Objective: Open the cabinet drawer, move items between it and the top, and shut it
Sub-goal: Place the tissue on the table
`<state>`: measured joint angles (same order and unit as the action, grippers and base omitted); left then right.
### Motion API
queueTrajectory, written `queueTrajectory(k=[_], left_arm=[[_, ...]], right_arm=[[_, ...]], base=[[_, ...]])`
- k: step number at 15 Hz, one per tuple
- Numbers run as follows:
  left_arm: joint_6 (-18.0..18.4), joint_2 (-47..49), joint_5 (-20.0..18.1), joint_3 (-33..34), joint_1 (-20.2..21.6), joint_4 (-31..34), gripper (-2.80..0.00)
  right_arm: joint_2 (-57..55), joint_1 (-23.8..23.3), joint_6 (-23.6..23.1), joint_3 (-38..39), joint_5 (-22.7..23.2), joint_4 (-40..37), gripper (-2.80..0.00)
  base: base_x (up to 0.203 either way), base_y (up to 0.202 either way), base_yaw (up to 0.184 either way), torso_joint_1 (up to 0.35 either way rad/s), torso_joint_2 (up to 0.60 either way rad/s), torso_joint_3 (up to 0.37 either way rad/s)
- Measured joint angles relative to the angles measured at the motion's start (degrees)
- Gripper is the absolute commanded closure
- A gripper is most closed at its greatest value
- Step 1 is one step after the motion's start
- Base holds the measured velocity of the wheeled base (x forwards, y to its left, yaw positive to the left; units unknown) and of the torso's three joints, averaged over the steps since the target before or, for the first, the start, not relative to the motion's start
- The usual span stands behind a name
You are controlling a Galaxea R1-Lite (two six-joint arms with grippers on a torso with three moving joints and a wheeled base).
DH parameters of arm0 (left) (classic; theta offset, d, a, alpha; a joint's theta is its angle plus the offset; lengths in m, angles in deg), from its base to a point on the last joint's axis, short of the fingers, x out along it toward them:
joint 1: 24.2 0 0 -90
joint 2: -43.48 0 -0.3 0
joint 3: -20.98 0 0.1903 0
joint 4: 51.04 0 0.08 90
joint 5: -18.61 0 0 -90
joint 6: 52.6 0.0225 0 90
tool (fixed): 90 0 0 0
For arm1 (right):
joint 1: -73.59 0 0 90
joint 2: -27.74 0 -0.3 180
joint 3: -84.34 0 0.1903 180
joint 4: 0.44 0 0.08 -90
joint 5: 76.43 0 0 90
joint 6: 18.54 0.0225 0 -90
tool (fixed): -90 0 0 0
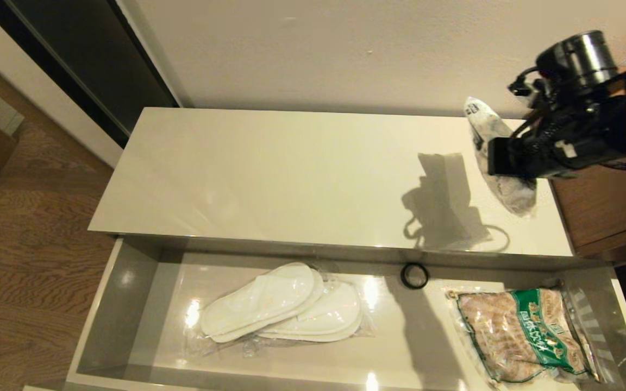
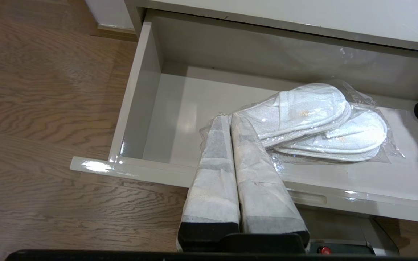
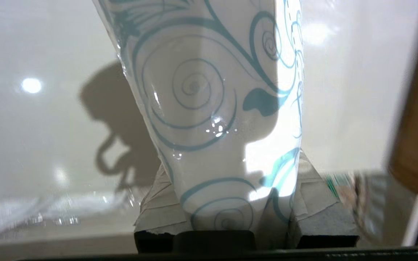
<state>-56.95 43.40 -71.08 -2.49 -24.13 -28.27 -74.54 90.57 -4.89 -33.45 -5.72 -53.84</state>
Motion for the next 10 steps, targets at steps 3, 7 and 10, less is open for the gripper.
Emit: queueTrajectory(k=[3,7,10], left_arm=[[0.0,0.0,0.0,0.0,0.0,0.0,0.0],[-0.02,0.0,0.02,0.0,-0.02,0.0,0.0],[-0.02,0.0,0.01,0.0,0.0,0.01,0.0]], right_arm=[[-12.46,5.84,-0.04,-12.79,-5.86,-2.89,0.0],[-22.7,13.38,-0.62,-16.6,-12.51,-1.71,0.0],[-24.72,14.65,-0.6,-16.79,-12.87,-1.57,-2.8]], base=[[0.0,0.0,0.0,0.0,0.0,0.0],[0.0,0.0,0.0,0.0,0.0,0.0],[0.0,0.0,0.0,0.0,0.0,0.0]])
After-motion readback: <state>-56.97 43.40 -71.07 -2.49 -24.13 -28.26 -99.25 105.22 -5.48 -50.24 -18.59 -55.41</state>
